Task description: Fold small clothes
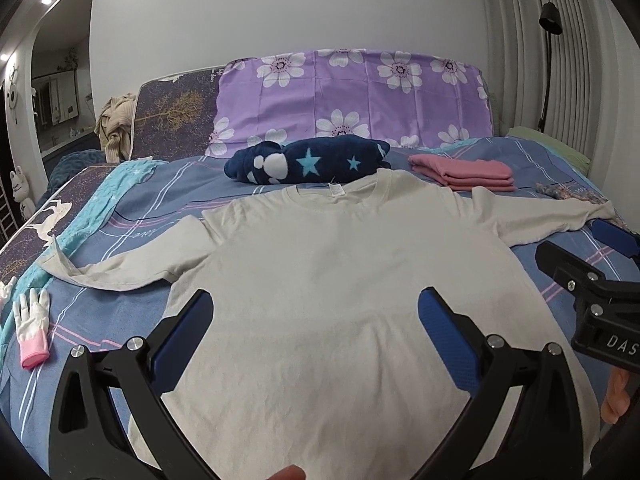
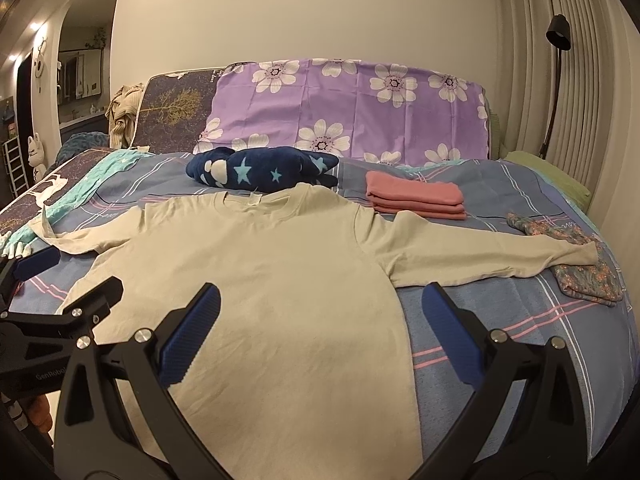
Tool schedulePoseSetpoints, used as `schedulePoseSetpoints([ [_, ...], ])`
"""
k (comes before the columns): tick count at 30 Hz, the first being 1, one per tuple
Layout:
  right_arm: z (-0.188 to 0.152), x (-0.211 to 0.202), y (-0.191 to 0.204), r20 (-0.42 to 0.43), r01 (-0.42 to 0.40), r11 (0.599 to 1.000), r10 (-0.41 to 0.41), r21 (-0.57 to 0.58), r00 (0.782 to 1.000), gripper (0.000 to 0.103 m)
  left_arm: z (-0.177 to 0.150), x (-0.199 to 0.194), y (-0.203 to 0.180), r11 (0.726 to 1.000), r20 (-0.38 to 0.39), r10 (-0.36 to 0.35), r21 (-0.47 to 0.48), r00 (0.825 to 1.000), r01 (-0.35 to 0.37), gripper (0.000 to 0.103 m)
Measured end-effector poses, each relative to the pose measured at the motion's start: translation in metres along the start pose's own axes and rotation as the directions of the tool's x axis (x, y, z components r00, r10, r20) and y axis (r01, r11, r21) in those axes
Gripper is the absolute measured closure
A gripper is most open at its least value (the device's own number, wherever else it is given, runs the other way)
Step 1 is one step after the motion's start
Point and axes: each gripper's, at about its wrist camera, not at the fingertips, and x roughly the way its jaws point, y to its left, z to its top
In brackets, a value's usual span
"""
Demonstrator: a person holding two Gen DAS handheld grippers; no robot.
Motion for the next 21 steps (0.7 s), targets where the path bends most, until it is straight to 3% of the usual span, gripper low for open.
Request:
schedulePoseSetpoints([
  [12, -0.001, 0.000, 0.001, -0.011, -0.001, 1.000, 0.001, 0.002, 1.000, 0.002, -0.006, 0.000, -0.003, 0.997, -0.051, -0.075, -0.010, 0.996, 0.075, 0.001],
  [18, -0.001, 0.000, 0.005, -0.012, 0.007, 1.000, -0.006, 0.006, 1.000, 0.002, -0.010, -0.009, 0.008, 0.999, 0.000, 0.020, -0.031, 1.000, -0.020, 0.001],
  [21, -0.001, -0.001, 0.006, -0.008, 0.010, 1.000, -0.010, 0.006, 1.000, 0.002, -0.009, -0.010, 0.012, 0.999, 0.001, 0.002, -0.038, 1.000, -0.002, 0.001],
])
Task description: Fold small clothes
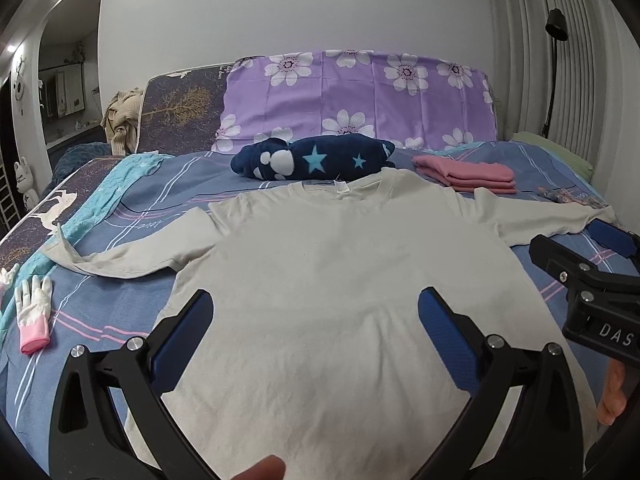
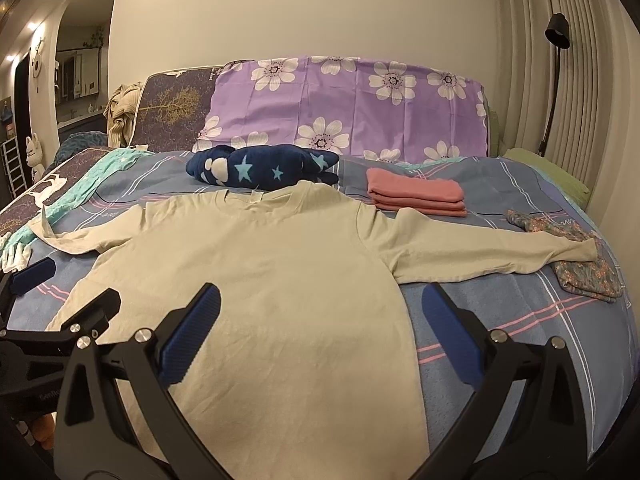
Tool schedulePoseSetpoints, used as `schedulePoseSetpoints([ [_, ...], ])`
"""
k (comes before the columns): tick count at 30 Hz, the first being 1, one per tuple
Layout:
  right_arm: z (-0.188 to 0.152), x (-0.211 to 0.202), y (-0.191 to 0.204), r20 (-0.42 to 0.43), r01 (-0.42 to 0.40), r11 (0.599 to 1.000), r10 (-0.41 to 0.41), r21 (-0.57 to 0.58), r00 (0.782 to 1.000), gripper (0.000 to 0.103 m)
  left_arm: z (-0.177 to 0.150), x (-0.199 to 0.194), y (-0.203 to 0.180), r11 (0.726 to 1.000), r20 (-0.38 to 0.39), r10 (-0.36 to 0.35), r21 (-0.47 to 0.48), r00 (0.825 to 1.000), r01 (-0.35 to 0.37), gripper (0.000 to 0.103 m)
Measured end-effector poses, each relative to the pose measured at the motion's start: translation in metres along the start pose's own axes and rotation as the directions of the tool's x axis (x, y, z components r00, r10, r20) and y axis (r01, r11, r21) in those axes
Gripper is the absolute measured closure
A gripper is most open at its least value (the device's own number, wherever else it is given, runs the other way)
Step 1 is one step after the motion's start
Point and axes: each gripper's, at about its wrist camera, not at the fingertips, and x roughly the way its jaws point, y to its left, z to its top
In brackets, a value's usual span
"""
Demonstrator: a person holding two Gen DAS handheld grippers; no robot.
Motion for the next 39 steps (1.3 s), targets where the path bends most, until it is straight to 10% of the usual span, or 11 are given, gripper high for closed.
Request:
schedulePoseSetpoints([
  [39, 0.0030, 0.0045, -0.0053, -0.020, 0.017, 1.000, -0.017, 0.022, 1.000, 0.002, -0.0038, 0.0095, 0.0027, 0.999, -0.012, -0.050, 0.004, 0.999, 0.050, 0.001],
])
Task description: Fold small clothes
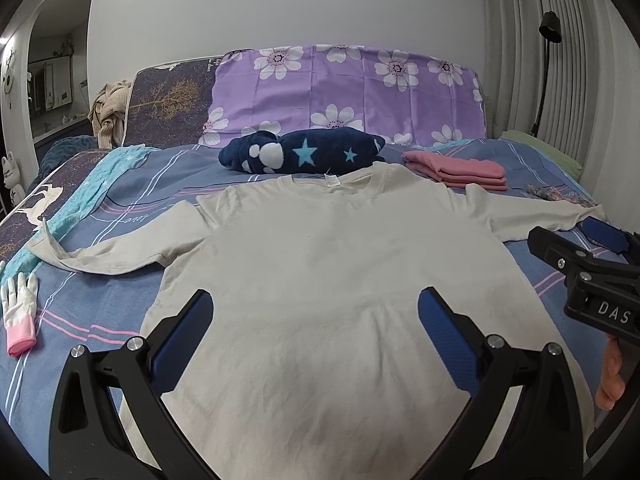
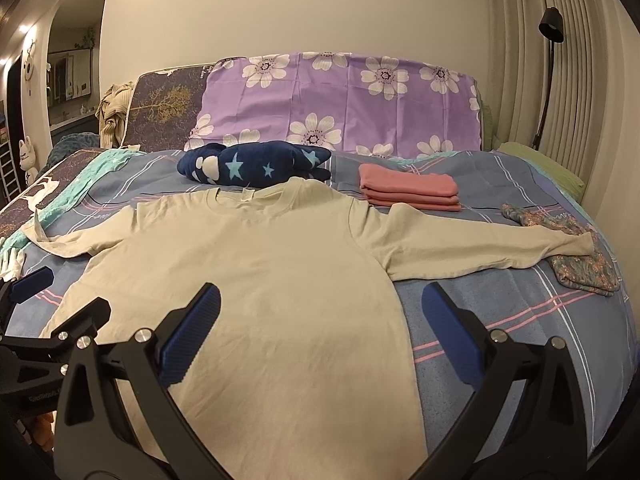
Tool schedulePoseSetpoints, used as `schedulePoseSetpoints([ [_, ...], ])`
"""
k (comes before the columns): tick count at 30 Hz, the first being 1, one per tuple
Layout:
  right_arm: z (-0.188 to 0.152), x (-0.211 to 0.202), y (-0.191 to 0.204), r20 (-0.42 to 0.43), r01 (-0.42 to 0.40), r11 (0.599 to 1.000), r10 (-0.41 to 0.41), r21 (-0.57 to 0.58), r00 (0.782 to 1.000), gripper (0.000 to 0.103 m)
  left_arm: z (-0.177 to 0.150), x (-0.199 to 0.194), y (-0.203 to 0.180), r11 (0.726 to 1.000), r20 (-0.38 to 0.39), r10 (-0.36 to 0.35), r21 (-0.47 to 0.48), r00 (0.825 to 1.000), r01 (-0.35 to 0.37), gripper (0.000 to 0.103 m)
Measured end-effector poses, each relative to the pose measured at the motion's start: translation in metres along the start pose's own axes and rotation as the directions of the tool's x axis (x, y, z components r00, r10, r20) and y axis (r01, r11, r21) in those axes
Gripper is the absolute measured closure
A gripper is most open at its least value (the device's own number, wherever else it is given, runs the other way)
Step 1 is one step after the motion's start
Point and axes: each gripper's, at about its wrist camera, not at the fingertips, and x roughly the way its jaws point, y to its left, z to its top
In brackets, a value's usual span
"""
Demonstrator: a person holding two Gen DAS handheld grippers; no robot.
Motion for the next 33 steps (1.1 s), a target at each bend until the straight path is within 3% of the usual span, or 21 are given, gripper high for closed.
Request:
schedulePoseSetpoints([
  [33, -0.002, 0.037, 0.010, -0.060, 0.039, 0.999, -0.041, -0.029, 0.997, 0.002, 0.001, 0.026, 0.045, 0.997, -0.038, 0.036, -0.067, 0.999, -0.039, 0.001],
])
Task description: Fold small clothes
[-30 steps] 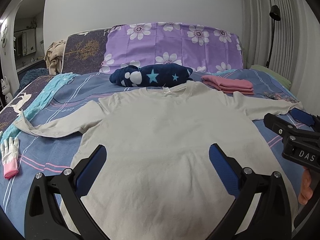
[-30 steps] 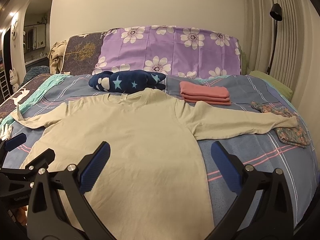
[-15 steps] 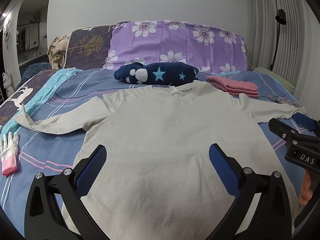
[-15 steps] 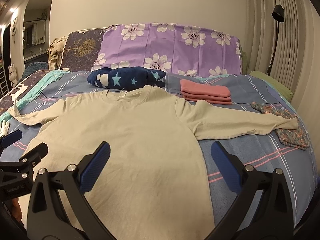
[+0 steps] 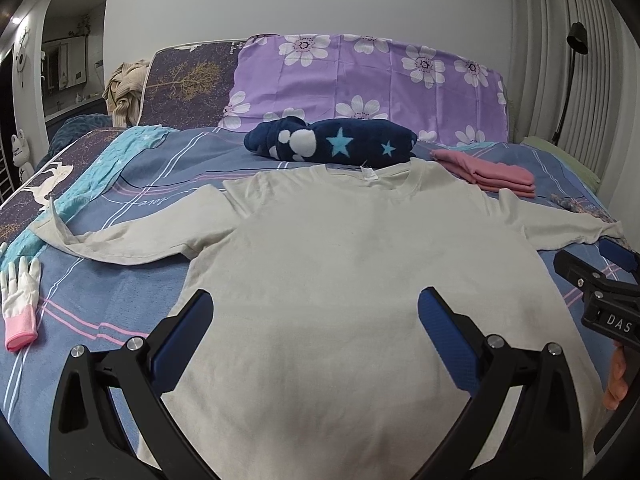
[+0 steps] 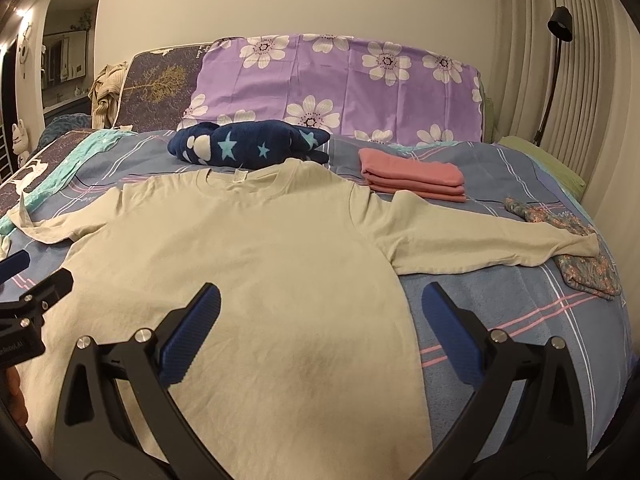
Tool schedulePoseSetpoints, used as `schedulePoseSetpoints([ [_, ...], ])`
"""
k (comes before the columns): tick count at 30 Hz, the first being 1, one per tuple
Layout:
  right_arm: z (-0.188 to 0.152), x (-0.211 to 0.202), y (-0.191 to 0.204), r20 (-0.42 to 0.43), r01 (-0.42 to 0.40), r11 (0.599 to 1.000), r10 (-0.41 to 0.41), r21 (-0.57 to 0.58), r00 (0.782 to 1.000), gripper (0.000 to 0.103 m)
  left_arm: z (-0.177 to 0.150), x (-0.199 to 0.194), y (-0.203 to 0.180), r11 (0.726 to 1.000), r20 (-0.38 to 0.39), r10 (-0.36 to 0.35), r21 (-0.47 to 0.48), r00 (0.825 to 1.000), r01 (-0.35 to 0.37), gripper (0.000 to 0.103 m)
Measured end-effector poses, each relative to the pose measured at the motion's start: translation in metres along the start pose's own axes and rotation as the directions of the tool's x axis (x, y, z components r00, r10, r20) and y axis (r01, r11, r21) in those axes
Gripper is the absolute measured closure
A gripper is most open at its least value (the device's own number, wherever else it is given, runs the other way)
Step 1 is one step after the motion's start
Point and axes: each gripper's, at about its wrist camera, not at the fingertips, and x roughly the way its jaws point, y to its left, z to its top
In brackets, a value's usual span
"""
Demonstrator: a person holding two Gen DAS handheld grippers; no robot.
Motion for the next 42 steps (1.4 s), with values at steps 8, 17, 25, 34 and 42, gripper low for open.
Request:
schedulePoseSetpoints([
  [8, -0.002, 0.017, -0.004, -0.037, 0.028, 1.000, -0.029, -0.013, 0.999, 0.002, 0.013, 0.022, 0.097, 0.978, -0.056, 0.165, -0.123, 0.985, -0.170, 0.029],
  [17, -0.004, 0.035, -0.002, -0.082, 0.047, 0.998, -0.051, -0.044, 0.995, 0.002, 0.047, 0.059, 0.301, 0.758, -0.250, 0.419, -0.433, 0.873, -0.488, 0.029],
  [25, -0.004, 0.039, -0.007, -0.088, 0.087, 0.995, -0.092, -0.058, 0.992, 0.002, 0.072, 0.127, 0.388, 0.595, -0.443, 0.489, -0.461, 0.751, -0.659, 0.049],
  [34, -0.008, 0.052, -0.022, -0.127, 0.104, 0.994, -0.107, -0.034, 0.986, 0.002, 0.117, 0.120, 0.341, 0.741, -0.264, 0.432, -0.441, 0.862, -0.506, 0.102],
  [42, -0.005, 0.046, -0.034, -0.097, 0.080, 0.997, -0.078, 0.018, 0.992, 0.002, 0.199, 0.088, 0.125, 0.985, 0.049, 0.068, -0.165, 0.996, -0.059, 0.102],
])
